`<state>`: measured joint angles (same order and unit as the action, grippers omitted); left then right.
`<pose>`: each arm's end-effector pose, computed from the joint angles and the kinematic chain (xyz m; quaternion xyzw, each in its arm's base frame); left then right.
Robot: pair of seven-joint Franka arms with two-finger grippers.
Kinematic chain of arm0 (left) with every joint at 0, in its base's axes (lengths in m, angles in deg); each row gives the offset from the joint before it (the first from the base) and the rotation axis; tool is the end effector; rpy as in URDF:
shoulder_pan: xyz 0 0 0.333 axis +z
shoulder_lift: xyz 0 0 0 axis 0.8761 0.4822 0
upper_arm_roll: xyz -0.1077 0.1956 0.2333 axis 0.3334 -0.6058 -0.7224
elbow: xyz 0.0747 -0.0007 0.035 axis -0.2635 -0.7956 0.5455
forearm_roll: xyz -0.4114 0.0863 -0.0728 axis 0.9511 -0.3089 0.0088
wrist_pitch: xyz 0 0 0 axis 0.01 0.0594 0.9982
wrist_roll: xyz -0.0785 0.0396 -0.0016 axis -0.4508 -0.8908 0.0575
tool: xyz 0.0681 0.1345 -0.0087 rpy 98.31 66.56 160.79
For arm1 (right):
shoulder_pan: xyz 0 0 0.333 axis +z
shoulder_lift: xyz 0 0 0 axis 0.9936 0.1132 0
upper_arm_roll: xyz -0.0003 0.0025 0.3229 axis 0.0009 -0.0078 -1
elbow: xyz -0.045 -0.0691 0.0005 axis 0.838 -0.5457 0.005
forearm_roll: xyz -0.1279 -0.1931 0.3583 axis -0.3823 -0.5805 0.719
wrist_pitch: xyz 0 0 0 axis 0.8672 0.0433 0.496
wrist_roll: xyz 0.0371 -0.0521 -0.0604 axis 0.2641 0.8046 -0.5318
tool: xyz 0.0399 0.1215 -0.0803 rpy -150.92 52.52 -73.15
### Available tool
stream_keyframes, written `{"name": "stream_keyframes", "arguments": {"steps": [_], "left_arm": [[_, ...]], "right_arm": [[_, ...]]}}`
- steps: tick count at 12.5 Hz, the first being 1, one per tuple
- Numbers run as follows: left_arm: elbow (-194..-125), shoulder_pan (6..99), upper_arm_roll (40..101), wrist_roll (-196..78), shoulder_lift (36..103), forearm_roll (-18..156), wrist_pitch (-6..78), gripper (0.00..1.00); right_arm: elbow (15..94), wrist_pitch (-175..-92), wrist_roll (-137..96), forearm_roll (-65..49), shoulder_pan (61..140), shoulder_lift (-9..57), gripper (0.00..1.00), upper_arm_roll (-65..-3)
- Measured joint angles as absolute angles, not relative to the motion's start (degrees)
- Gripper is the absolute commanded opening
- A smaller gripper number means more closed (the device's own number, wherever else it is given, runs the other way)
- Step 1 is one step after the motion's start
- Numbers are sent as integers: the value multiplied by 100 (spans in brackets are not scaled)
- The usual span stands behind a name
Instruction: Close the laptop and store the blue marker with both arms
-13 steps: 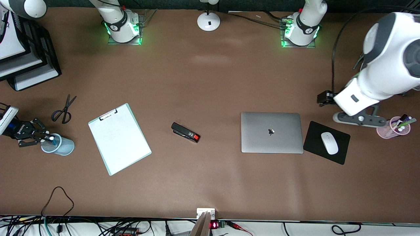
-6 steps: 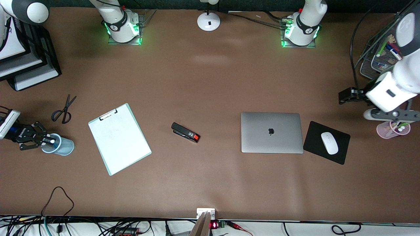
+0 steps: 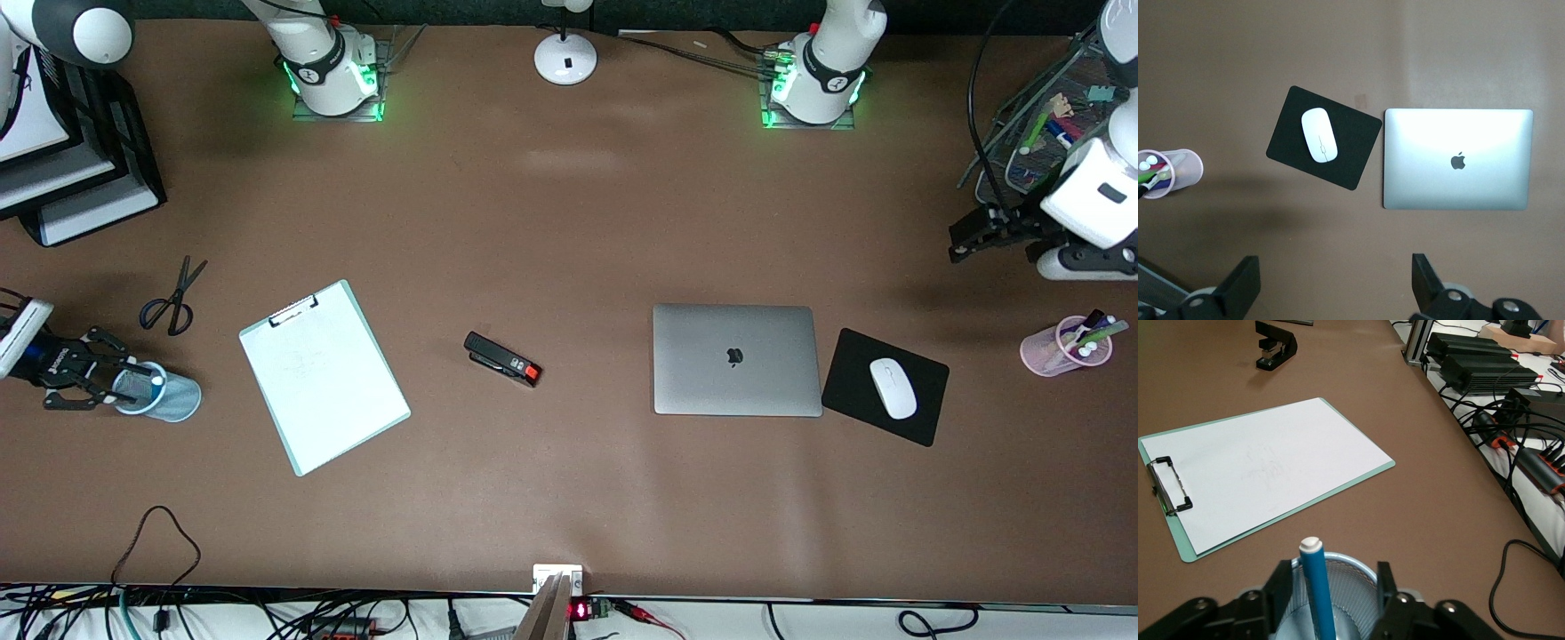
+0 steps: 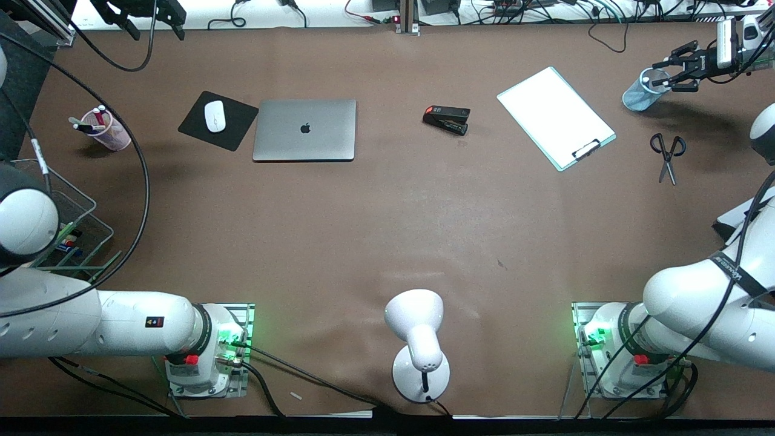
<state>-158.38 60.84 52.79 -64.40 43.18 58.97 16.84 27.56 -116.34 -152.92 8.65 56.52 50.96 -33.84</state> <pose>0.5940 -0.0074 0.5322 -0.9999 -0.0011 -0.0034 0.0120 0.6941 -0.2955 0.1869 -0.6604 -0.6157 -0.3696 0.2193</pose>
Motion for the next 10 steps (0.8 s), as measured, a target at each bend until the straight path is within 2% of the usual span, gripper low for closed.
{"name": "stream_keyframes", "arguments": {"steps": [5, 10], "left_arm": [[-15936, 5947, 5269, -6730, 4195, 5897, 1365, 100], [-15935, 5938, 5263, -6754, 4197, 5897, 1363, 100]], "right_arm": [[2624, -11280, -14259, 654, 5666, 4805, 100, -3382], [2542, -10849, -12900, -22, 5800, 3970, 100, -3438]]}}
